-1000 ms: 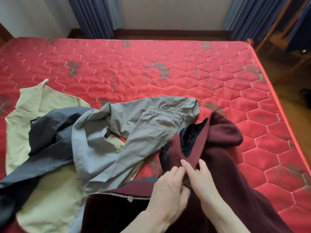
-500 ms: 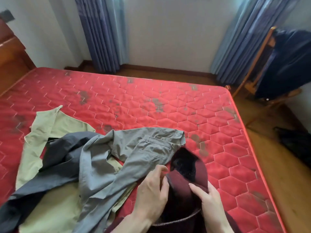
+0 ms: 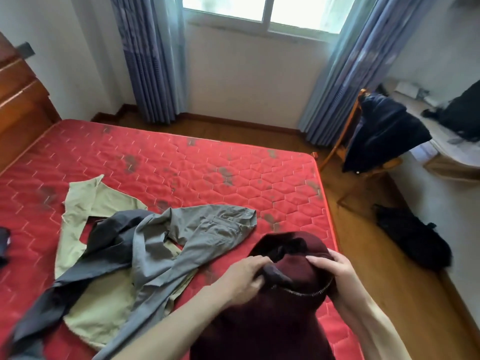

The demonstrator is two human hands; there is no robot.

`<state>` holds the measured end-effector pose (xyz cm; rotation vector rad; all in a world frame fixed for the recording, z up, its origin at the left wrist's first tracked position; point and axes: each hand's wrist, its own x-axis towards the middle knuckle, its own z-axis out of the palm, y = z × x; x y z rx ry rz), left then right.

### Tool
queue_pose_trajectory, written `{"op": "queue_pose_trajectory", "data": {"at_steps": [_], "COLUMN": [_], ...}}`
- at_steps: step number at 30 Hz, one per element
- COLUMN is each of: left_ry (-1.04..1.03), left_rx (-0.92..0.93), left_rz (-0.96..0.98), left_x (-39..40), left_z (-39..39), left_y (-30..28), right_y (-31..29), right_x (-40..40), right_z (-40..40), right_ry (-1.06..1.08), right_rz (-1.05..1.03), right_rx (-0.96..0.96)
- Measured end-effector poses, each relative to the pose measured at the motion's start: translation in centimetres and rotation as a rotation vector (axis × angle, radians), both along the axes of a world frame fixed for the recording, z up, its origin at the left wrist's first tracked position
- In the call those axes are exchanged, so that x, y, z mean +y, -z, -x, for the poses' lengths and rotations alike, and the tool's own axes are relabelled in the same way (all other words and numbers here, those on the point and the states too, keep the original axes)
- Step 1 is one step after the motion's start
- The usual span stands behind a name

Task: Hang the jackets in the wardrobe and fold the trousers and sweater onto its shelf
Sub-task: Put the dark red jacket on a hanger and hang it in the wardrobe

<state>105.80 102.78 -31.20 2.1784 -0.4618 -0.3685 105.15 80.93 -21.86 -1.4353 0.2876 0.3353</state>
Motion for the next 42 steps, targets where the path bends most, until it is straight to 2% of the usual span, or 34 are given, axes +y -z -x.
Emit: {"op": "queue_pose_trajectory", "data": {"at_steps": [4,8,10,13,16,18,20,23,26,28,31,35,37,39,42], "left_ry": [-0.073,-0.059,-0.028,0.029,0.018,-0.029,-0.05,0.0,0.033,0.017,0.035,-0.038,-0.08,-0.083,-0.091], "left_rx": [-0.021,-0.173,-0.225,-0.33,-0.401,-0.436,-0.457,-0.523,-0.562,-0.573,-0.585,-0.539,-0.526,-0.458,-0.252], "left_rz": [0.163,0.223,0.217,0.175,0.13,0.114,0.113,0.085,0.054,0.029,-0.007,-0.012,-0.086,-0.158,-0.249], "left_x": [-1.6,-2.1,-1.8,-1.1,-0.6,-0.3,-0.2,-0.4,-0.4,-0.1,0.7,1.7,2.2,2.7,3.0], "left_z": [1.7,2.2,2.2,2.4,2.5,2.5,2.5,2.8,3.1,3.2,3.5,3.8,3.9,4.2,5.0], "left_y": [-4.1,-8.7,-11.1,-14.1,-16.4,-17.7,-19.0,-20.8,-21.9,-22.2,-22.0,-20.3,-18.6,-16.3,-13.0], "right_y": [-4.9,-10.2,-12.1,-13.6,-14.4,-14.6,-15.4,-16.7,-16.1,-15.7,-15.0,-14.1,-14.0,-14.0,-14.6], "right_x": [-2.4,-5.2,-6.3,-7.1,-6.5,-5.7,-4.3,-1.0,2.0,3.4,4.5,5.2,5.0,4.6,3.9], "right_z": [1.2,1.8,1.7,1.4,1.7,2.2,3.1,4.4,4.3,3.7,3.0,3.4,3.5,3.6,3.5], "right_ry": [0.029,0.012,-0.035,-0.059,-0.109,-0.118,-0.141,-0.348,-0.533,-0.495,-0.372,-0.332,-0.307,-0.276,-0.228], "right_rz": [-0.005,0.095,0.264,0.635,0.779,0.971,1.13,0.988,1.082,1.145,1.182,1.091,1.045,0.993,0.899], "right_rx": [-0.047,-0.127,-0.165,-0.198,-0.23,-0.35,-0.553,-0.696,-0.619,-0.551,-0.595,-0.633,-0.634,-0.652,-0.66]}}
